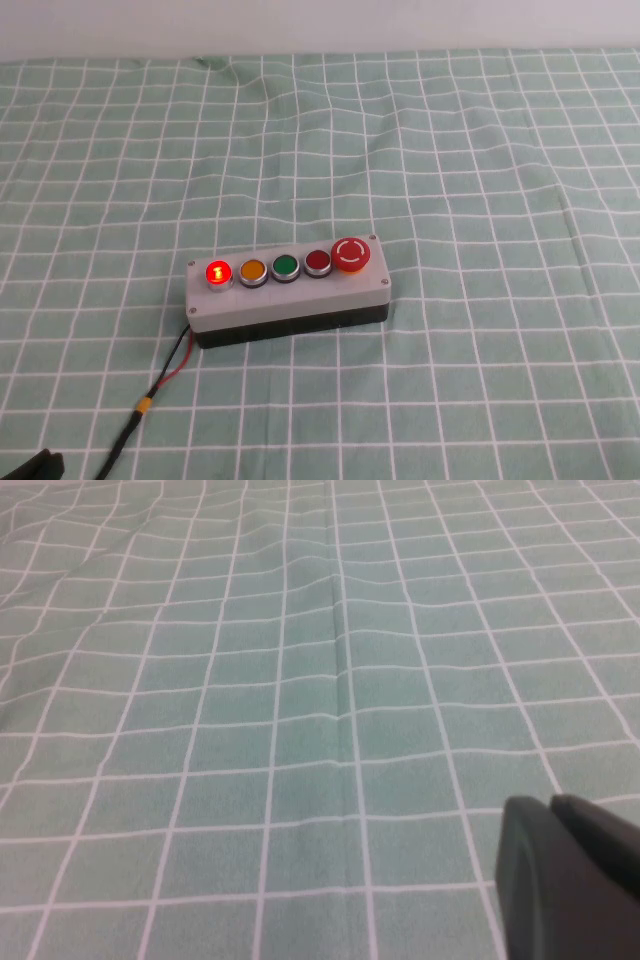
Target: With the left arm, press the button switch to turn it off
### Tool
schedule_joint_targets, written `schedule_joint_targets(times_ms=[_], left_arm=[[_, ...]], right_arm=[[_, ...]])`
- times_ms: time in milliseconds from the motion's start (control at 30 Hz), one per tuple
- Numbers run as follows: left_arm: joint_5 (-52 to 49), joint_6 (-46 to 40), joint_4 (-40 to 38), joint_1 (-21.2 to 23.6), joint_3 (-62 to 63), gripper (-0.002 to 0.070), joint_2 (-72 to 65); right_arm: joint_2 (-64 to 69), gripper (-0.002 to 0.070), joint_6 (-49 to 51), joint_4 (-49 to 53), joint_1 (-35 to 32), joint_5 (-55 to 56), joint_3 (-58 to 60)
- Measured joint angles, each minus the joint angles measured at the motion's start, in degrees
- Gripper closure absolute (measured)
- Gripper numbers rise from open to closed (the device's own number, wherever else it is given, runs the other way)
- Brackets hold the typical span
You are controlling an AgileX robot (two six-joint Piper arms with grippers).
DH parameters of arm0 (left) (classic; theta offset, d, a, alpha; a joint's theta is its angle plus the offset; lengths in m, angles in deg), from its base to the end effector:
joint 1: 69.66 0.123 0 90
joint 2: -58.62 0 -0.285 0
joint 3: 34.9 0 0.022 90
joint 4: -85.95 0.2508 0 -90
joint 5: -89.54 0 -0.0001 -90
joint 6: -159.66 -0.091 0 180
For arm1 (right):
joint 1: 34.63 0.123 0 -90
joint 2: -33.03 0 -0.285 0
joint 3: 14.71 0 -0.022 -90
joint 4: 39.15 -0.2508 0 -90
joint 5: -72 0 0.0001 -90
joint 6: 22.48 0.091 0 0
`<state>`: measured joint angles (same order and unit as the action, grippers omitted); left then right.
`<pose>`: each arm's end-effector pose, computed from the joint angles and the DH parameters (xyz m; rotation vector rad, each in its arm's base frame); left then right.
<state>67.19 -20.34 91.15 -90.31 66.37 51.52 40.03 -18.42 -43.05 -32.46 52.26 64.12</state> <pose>0.0499 -0.0154 0.1701 0.3933 1.8481 -0.1565 0.0532 0.0041 0.1735 0.0734 1.8426 0.1421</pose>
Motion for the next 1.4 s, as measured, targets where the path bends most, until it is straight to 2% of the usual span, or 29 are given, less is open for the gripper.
schedule_joint_targets(times_ms=[1067, 1233, 1400], left_arm=[[0.9, 0.0, 0.1, 0.0, 0.0, 0.0677, 0.0], [8.6, 0.0, 0.1, 0.0, 0.0, 0.0677, 0.0], [26.0, 0.0, 0.1, 0.0, 0.0, 0.0677, 0.0]], right_arm=[[0.0, 0.0694, 0.0, 0.0, 0.0, 0.0, 0.0], [0.0, 0.0694, 0.0, 0.0, 0.0, 0.0, 0.0], [0.0, 0.0694, 0.0, 0.0, 0.0, 0.0, 0.0]])
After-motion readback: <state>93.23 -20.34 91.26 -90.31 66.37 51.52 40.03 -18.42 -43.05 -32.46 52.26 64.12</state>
